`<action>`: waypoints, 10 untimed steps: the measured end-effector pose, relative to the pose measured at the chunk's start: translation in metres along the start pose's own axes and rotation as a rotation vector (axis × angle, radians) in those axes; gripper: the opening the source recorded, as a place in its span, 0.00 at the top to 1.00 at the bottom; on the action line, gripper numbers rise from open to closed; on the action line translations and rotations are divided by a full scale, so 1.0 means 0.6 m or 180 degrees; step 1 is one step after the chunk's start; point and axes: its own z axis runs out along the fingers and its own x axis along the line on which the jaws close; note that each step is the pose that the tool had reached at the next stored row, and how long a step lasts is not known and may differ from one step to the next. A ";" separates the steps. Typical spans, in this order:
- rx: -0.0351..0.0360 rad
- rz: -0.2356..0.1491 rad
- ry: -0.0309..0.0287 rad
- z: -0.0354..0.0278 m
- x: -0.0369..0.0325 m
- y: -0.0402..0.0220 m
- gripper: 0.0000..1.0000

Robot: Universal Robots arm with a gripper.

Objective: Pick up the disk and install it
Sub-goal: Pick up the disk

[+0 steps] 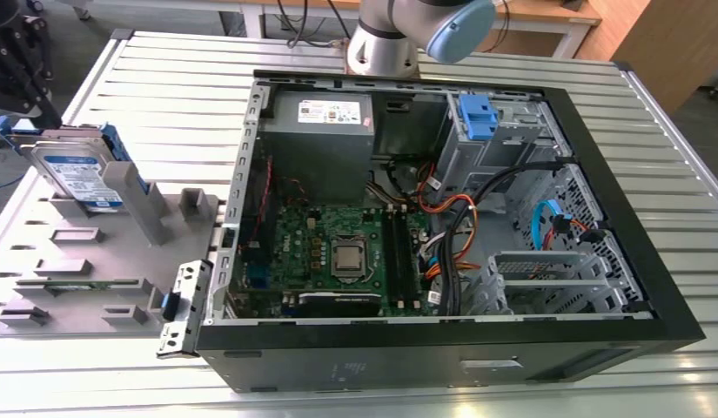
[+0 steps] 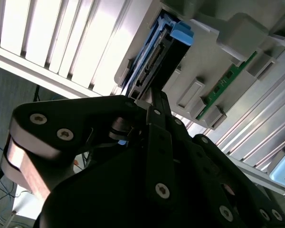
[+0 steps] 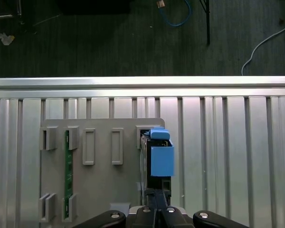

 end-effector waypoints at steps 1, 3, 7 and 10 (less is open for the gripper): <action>0.0000 0.0006 0.0000 0.001 -0.002 0.000 0.89; 0.0000 0.0012 -0.0001 0.001 -0.004 0.000 0.89; 0.0001 0.0018 -0.0001 0.004 -0.006 0.000 0.89; 0.0000 0.0025 0.0000 0.006 -0.006 0.000 0.89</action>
